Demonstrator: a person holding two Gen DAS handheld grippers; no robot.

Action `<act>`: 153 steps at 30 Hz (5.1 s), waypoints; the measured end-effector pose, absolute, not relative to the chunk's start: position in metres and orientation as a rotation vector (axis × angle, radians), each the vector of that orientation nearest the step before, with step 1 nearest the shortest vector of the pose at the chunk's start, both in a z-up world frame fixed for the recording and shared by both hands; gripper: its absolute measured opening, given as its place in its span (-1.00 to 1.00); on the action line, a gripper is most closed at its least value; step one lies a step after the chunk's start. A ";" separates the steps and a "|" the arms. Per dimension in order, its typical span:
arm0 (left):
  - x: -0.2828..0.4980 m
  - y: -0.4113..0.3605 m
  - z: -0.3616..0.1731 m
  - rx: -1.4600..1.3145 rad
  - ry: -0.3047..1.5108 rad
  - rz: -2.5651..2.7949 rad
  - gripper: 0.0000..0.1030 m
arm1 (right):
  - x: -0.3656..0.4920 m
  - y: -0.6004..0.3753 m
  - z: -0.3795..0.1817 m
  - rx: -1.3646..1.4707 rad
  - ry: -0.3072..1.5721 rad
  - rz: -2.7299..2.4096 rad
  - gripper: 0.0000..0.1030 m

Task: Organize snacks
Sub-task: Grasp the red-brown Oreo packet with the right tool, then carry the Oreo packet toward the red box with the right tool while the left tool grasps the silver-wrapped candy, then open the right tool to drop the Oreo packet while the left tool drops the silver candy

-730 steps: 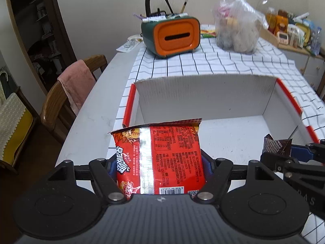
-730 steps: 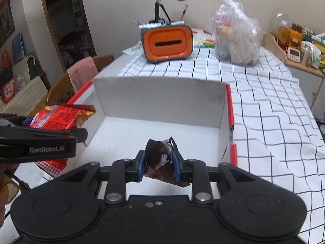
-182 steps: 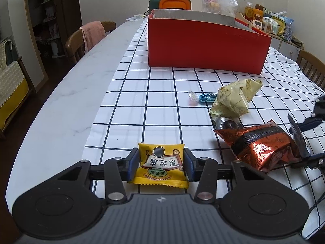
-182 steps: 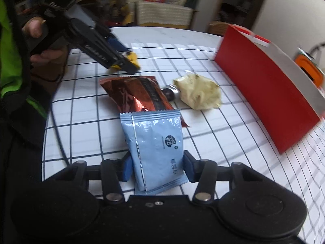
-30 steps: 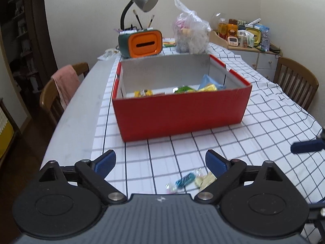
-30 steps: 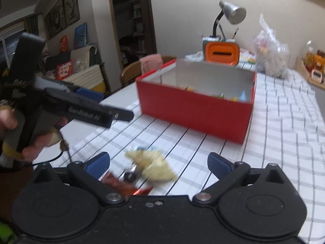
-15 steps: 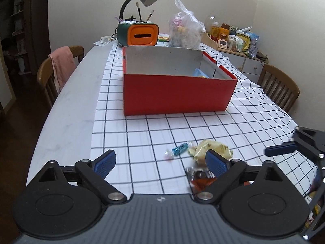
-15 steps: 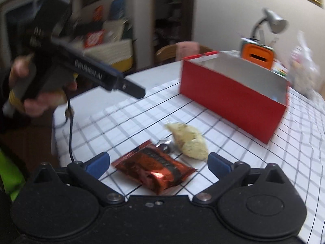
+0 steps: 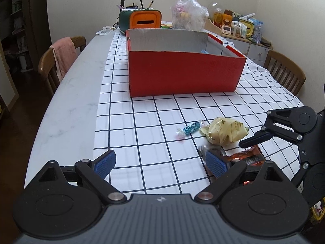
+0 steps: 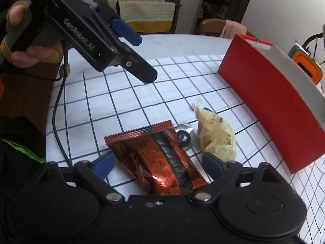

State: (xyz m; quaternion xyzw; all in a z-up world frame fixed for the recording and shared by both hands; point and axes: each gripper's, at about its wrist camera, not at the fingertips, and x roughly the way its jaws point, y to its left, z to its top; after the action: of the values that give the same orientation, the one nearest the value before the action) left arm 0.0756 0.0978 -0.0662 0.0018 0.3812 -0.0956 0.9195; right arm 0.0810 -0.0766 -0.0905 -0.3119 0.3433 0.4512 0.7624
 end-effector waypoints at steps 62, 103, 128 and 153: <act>0.107 -0.018 -0.110 0.032 0.855 -0.044 -0.33 | 0.147 -0.257 -0.101 0.208 0.609 0.634 -0.17; 0.144 0.018 0.001 0.020 0.600 -0.063 -0.34 | 0.230 -0.192 -0.001 -0.050 0.543 0.450 -0.17; 0.313 0.011 -0.024 0.101 0.796 0.028 -0.34 | 0.322 -0.133 -0.039 -0.210 0.712 0.424 -0.17; 0.293 0.002 -0.032 0.105 0.804 0.001 0.31 | 0.288 -0.135 -0.025 -0.192 0.687 0.439 -0.15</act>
State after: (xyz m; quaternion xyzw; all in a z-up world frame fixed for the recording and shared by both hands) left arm 0.2927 0.0023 -0.0319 0.0510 0.3911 0.0006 0.9189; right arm 0.2885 -0.1348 -0.0251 -0.0932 0.3334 0.2133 0.9136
